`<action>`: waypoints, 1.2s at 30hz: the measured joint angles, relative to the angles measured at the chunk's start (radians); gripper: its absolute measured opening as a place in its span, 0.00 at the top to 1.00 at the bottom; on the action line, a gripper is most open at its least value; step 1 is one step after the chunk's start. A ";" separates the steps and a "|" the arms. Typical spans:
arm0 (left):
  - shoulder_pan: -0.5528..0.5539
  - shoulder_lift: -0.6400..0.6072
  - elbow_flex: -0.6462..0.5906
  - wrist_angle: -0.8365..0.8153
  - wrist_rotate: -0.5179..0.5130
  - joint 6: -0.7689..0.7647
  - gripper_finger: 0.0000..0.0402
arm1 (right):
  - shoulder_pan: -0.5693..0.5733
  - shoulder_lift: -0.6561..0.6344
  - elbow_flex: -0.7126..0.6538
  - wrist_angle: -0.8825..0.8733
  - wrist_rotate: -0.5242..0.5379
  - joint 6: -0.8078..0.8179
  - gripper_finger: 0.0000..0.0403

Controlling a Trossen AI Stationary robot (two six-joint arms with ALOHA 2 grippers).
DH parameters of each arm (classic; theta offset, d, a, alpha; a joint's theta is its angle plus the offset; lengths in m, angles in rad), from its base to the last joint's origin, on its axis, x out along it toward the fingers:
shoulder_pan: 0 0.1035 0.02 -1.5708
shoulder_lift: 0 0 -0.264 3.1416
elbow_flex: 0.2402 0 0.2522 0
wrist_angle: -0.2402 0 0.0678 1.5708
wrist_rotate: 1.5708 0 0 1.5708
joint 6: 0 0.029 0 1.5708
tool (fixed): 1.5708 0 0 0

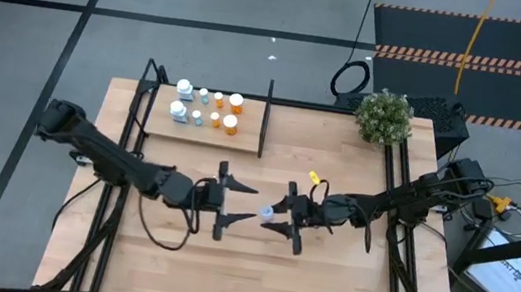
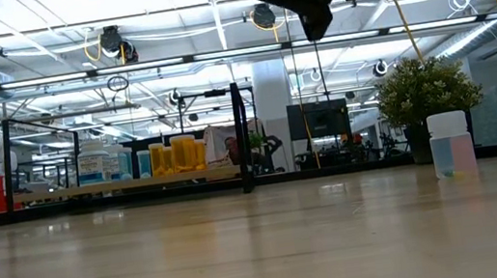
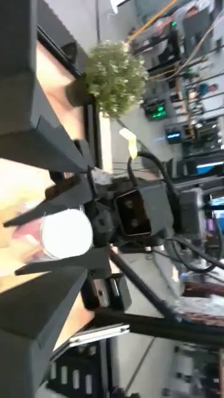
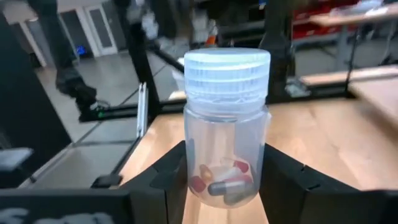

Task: Pick and place medicine bottles onto shelf by color
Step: Put the bottom transparent pill bottle on the shelf

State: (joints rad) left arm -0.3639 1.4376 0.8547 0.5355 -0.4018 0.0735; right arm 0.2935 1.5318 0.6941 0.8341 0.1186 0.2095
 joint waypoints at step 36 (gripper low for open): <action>0.098 0.185 0.496 -0.825 0.356 0.521 0.27 | -0.203 0.000 0.000 -0.085 -0.699 0.296 0.61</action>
State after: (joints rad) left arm -0.2655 1.6231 1.3511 -0.2896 -0.0454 0.5945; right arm 0.0902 1.5322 0.6937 0.7489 -0.5804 0.5057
